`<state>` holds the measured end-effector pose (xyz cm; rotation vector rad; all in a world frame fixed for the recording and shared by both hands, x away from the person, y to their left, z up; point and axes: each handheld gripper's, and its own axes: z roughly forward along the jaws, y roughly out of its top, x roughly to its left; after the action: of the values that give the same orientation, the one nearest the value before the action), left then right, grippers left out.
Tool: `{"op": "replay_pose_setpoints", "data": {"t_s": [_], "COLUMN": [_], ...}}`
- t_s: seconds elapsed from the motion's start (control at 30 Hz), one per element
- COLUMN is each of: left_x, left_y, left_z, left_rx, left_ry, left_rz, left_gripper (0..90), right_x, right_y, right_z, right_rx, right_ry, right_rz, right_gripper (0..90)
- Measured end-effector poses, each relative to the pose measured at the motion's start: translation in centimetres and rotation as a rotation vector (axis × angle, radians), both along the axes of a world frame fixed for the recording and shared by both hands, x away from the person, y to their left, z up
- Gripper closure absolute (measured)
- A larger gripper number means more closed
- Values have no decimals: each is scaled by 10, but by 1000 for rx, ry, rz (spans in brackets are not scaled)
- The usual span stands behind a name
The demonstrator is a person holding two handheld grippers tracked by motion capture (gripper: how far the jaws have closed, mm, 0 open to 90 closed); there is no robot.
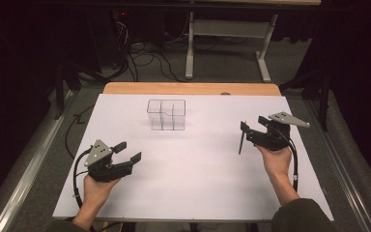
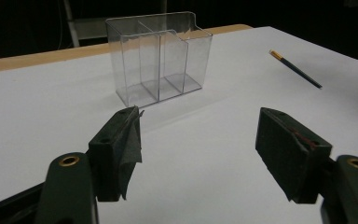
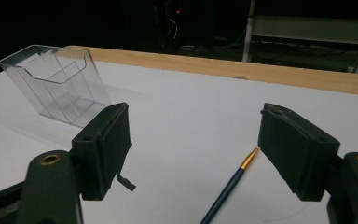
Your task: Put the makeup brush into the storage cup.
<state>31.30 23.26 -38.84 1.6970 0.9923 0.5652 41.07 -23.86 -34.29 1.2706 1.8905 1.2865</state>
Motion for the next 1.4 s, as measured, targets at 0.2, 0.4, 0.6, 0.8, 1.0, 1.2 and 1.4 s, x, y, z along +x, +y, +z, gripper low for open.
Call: {"op": "replay_pose_setpoints", "data": {"t_s": [0.2,0.4,0.6,0.8,1.0,1.2,1.4], "left_x": [0,0,0,0,0,0,0], "left_y": [0,0,0,0,0,0,-1], "left_z": [0,0,0,0,0,0,0], "left_rx": [-3,-3,-1,-6,-2,-3,0], "left_ry": [-1,0,-1,0,-1,3,1], "left_rz": [-1,-2,-5,-3,-6,-9,-16], "left_gripper": [312,313,313,313,313,313,314], "right_x": [13,20,26,33,42,47,48], "right_y": [5,10,11,12,15,17,14], "right_z": [2,2,1,3,4,2,1], "right_rx": [-12,-5,-15,-5,-9,-13,-37], "right_ry": [2,10,19,20,33,55,87], "right_rz": [-14,-20,-30,-39,-52,-56,-68], "right_gripper": [262,262,260,254,253,254,255]}}
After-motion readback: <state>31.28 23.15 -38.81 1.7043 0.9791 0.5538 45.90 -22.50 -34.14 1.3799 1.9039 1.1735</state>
